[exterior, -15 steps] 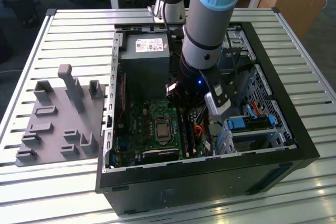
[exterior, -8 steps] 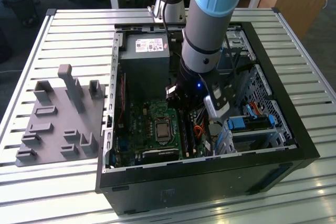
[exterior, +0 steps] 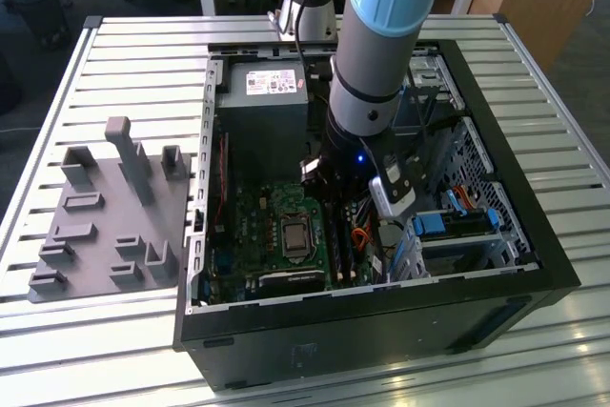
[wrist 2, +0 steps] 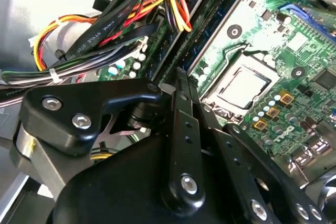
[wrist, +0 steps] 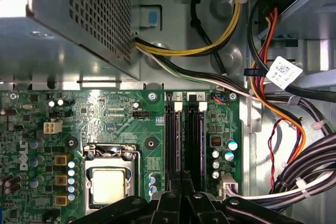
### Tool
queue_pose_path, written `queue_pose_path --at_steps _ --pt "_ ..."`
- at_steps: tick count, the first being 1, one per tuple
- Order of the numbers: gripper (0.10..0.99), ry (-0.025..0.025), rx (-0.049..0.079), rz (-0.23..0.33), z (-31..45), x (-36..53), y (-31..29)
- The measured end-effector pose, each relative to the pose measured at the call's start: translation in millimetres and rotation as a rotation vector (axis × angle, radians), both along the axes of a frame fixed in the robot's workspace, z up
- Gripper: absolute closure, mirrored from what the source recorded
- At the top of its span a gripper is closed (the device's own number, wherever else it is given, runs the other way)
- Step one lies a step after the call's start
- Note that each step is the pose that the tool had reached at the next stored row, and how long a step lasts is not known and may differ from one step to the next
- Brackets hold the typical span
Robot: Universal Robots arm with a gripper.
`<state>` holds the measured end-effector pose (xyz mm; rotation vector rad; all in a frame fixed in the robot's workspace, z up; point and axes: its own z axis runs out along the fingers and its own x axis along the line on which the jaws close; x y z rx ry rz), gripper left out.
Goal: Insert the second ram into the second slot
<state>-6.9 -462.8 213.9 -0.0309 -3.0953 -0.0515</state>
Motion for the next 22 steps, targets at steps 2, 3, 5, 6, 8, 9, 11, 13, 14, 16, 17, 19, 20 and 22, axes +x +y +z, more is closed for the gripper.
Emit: queue_pose_path --at_steps 2,3,5,6,8,9,11,13,14,16,17,19,20,22 --pt "0.965 0.0002 0.001 0.000 -0.1 -0.1 -0.2" --pt "0.965 0.0000 0.001 0.000 0.3 0.0 0.0" --pt "0.965 -0.0010 0.004 0.000 3.2 0.2 0.5" --pt "0.965 -0.0010 0.004 0.000 4.8 0.2 0.6" --pt "0.965 -0.0002 0.002 0.000 11.3 0.1 0.2" --pt "0.965 -0.0003 0.002 0.000 12.9 0.1 0.3" --pt "0.965 -0.0002 0.002 0.000 16.4 0.1 0.2" --pt "0.965 -0.0002 0.002 0.000 20.0 0.1 0.2" --pt "0.965 -0.0002 0.002 0.000 21.6 0.1 0.2" --pt "0.965 -0.0002 0.002 0.000 25.0 0.1 0.2" --pt "0.965 -0.0002 0.002 0.000 26.1 0.1 0.2" --pt "0.965 -0.0001 0.002 0.000 28.1 0.1 0.2" --pt "0.965 0.0000 0.002 0.000 28.5 0.1 0.2" --pt "0.965 -0.0001 0.004 0.000 28.5 0.1 0.3"
